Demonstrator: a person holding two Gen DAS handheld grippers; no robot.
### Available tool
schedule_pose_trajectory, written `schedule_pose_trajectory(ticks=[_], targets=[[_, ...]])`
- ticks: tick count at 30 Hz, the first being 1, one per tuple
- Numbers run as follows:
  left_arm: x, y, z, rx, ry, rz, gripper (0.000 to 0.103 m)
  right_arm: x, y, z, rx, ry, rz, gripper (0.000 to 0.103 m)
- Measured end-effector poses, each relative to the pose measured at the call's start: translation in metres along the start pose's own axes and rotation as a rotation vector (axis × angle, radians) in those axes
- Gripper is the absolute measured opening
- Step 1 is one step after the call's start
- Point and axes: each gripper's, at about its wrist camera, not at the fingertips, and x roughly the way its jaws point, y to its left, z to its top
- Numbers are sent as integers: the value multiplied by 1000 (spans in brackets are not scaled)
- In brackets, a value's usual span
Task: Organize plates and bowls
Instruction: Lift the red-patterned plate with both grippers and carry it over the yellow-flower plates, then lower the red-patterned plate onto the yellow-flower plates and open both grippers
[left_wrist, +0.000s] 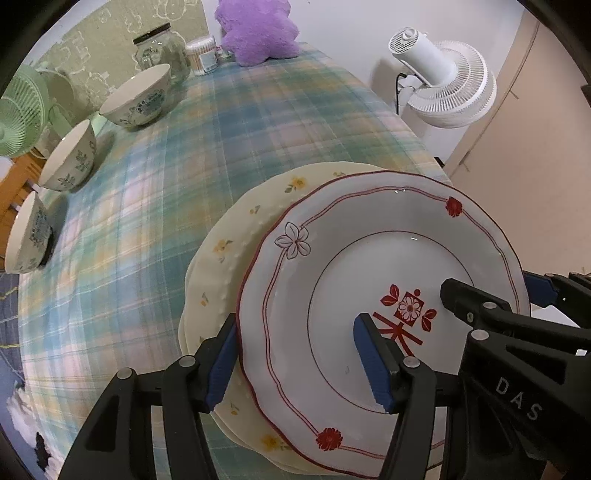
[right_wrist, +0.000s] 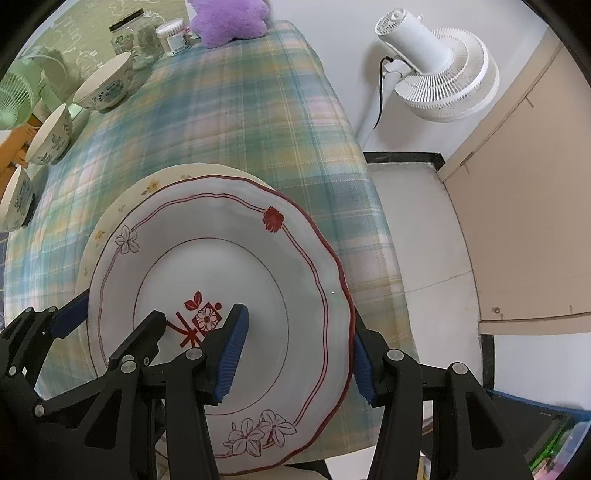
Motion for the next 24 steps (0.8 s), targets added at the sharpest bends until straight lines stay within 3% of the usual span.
schedule_pose_trajectory(ticks=[12, 15, 17, 24], targets=[[2, 1, 3, -38, 2, 25, 63, -3, -8, 3, 11, 1, 27, 55], [2, -1, 3, -38, 4, 38, 63, -13, -13, 3, 5, -36, -24, 38], [1, -2, 3, -40, 5, 50, 63, -16, -16, 3, 3, -39, -5, 26], [1, -2, 3, -66, 10, 77, 63, -15, -12, 5, -47, -44, -8, 25]])
